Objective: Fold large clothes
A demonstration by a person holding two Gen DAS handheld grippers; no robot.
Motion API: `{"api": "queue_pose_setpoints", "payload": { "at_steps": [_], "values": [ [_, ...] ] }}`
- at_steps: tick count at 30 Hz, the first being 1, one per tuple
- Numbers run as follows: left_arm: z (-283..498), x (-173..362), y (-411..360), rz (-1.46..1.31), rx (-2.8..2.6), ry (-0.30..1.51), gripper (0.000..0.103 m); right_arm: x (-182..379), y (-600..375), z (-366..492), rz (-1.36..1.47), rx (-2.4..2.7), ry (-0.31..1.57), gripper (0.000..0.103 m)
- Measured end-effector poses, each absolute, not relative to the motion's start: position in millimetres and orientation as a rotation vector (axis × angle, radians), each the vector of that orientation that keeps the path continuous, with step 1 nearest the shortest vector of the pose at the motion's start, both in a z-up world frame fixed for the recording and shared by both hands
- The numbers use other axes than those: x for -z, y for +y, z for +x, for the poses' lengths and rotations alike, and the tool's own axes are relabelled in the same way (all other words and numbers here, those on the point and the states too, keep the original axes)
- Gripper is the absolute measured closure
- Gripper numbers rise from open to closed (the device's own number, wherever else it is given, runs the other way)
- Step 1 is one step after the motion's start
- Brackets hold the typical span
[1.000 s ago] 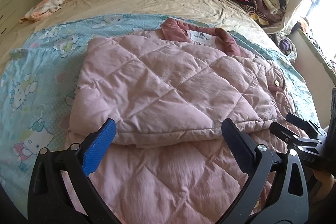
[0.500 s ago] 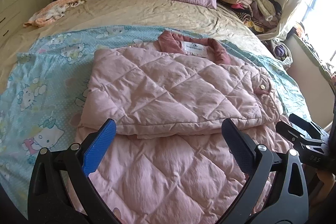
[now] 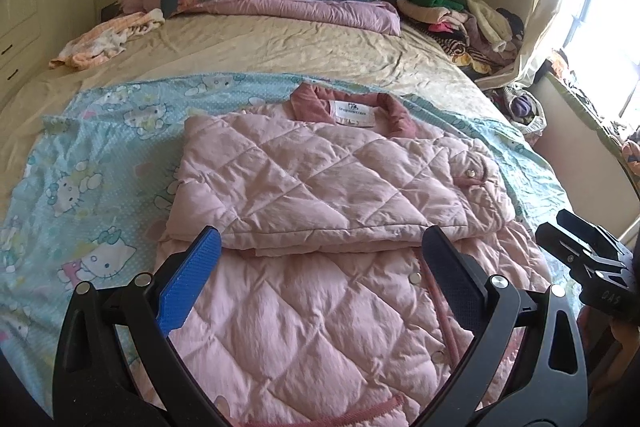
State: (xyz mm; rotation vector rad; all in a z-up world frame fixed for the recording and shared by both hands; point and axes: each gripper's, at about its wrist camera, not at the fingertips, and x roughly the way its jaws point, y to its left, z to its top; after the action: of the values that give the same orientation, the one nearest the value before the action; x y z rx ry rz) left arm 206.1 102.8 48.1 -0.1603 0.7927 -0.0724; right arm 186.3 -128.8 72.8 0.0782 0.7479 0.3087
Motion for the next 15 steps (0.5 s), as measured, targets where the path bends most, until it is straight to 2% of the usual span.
{"api": "queue_pose_setpoints", "payload": {
  "at_steps": [15],
  "values": [
    [168,-70,93,-0.159,0.092,0.729,0.009,-102,-143,150,0.077,-0.333,0.673,0.004]
  ]
}}
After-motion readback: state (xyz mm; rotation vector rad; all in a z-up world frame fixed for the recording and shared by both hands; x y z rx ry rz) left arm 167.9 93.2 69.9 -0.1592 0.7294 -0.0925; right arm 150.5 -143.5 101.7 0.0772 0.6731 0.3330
